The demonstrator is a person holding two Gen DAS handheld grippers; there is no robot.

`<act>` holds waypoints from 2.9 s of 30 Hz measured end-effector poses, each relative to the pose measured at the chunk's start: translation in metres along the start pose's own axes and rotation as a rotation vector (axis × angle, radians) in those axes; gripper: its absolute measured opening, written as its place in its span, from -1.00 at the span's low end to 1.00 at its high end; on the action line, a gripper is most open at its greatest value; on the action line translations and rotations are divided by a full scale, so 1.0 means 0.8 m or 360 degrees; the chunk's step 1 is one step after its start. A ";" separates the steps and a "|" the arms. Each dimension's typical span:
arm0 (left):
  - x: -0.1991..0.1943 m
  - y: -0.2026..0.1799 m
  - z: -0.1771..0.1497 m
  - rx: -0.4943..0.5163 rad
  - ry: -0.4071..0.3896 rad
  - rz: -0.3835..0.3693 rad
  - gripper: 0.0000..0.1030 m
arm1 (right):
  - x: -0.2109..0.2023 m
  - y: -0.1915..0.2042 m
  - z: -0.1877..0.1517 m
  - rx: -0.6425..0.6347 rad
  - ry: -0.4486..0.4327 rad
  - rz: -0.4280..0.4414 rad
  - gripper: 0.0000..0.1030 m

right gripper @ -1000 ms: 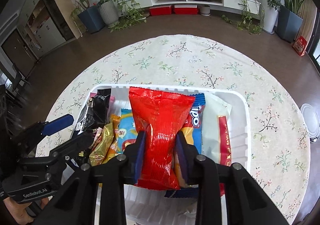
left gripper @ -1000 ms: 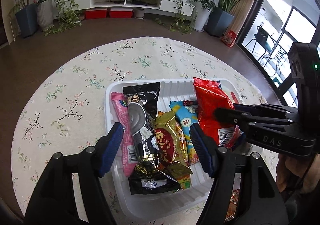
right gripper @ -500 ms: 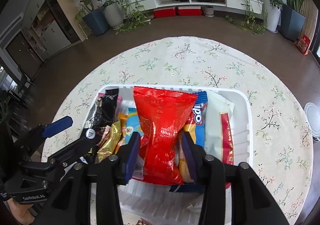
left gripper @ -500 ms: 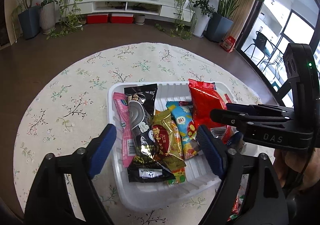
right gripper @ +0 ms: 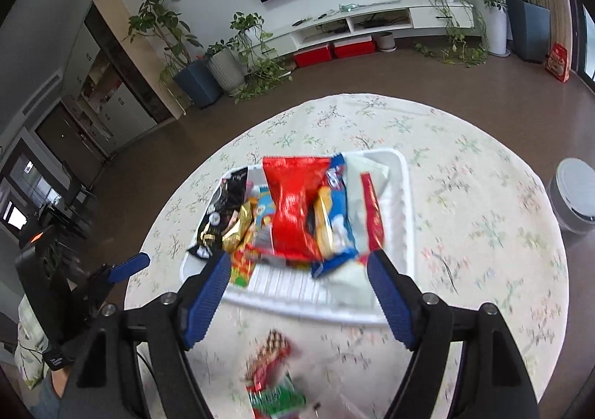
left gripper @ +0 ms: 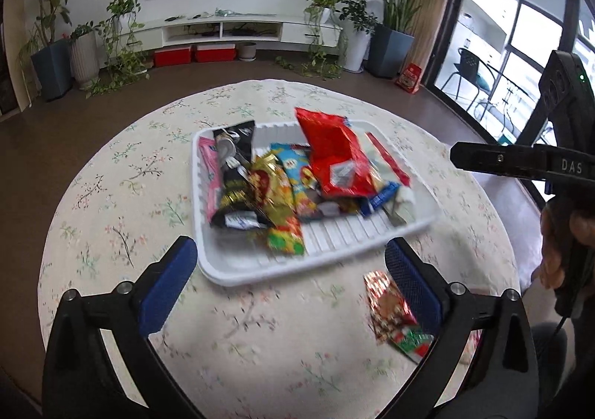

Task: Organize snacks
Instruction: 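Withdraw both open tools from the tray toward the remaining green and pink packets, then grasp the green snack bag with the left tool while the right tool grasps the pink bar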

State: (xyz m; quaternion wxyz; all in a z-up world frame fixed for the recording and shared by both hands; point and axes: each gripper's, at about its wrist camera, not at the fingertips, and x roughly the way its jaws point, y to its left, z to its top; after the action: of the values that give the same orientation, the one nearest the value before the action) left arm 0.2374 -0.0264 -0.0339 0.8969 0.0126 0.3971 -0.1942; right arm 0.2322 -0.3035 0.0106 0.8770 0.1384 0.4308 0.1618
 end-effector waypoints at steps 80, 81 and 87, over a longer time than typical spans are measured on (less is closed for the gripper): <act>0.107 -0.187 -0.083 0.0723 0.0707 -0.0200 0.02 | 0.027 -0.019 -0.155 -0.0864 0.0708 -0.0186 -0.22; 0.104 -0.187 -0.085 0.0726 0.0709 -0.0190 0.01 | 0.026 -0.018 -0.155 -0.0868 0.0711 -0.0187 -0.29; 0.094 -0.192 -0.090 0.0727 0.0691 -0.0148 -0.20 | 0.025 -0.011 -0.161 -0.0869 0.0710 -0.0192 -0.45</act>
State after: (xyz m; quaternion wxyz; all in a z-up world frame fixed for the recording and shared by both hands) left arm 0.1772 -0.1809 -0.1166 0.7552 0.2366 0.5256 -0.3120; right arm 0.1423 -0.2900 -0.0831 0.7739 -0.1655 0.5600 0.2453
